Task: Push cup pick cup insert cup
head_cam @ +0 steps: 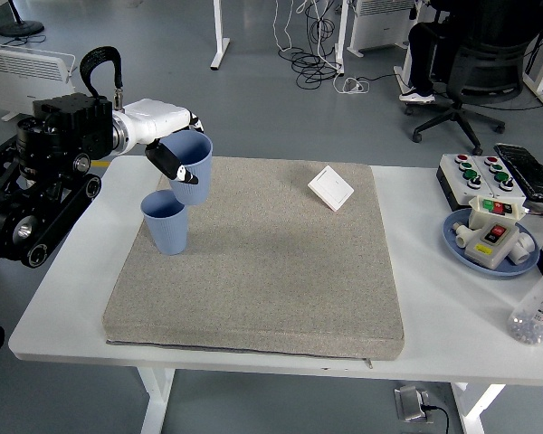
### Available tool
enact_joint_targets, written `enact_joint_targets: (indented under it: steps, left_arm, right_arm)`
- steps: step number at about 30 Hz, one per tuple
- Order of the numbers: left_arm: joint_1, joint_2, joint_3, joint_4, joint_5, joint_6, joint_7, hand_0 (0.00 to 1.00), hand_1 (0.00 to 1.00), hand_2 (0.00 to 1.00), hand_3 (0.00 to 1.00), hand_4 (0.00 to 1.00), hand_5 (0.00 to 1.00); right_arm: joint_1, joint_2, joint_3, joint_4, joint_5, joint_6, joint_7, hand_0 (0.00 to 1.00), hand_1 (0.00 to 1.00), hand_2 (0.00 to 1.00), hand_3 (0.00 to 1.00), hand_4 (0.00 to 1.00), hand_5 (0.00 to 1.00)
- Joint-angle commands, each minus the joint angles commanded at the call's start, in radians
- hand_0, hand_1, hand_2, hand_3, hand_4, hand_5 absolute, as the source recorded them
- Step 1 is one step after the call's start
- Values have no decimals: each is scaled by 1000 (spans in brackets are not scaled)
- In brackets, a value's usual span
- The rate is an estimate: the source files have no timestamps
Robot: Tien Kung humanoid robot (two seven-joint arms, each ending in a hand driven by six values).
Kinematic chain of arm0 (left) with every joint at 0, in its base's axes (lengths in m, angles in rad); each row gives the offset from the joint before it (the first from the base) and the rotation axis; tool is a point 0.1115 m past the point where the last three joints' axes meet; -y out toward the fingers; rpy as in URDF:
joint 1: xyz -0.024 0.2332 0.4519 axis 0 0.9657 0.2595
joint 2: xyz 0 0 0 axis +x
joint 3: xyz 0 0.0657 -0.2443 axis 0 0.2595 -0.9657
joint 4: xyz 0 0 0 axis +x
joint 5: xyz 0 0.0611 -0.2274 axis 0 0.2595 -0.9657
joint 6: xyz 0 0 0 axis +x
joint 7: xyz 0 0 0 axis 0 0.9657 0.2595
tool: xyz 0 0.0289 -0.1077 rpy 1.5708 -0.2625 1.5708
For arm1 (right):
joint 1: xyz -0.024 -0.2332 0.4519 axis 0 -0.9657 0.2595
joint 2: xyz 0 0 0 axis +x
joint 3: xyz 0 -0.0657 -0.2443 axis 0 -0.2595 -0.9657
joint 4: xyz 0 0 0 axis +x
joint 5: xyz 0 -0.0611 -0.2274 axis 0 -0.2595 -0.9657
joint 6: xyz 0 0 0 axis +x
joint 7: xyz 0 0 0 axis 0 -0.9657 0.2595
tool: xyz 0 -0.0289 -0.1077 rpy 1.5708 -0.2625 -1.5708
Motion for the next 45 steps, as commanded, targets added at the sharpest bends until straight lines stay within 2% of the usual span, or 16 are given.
enact_joint_targets:
  steps: [11, 21, 22, 45]
  left_arm:
    - [1, -4, 2, 55, 9, 15, -13, 437, 533, 518, 549, 553, 2]
    - [-11, -17, -14, 131, 9, 32, -27, 436, 533, 518, 549, 558, 2]
    - [-11, -17, -15, 134, 9, 33, -28, 428, 534, 523, 548, 581, 15]
    - [-12, -23, -46, 224, 9, 58, -44, 418, 534, 524, 547, 590, 28]
  right_arm:
    - [-1, 1, -2, 0, -3, 0, -3, 757, 638, 673, 562, 84, 487]
    - [8, 0, -11, 0, 3, 1, -1, 758, 638, 674, 562, 83, 490]
    - [8, 0, -12, 0, 3, 1, -1, 758, 638, 674, 562, 83, 490]
    - [16, -3, -15, 0, -1, 1, -2, 758, 637, 674, 561, 85, 493]
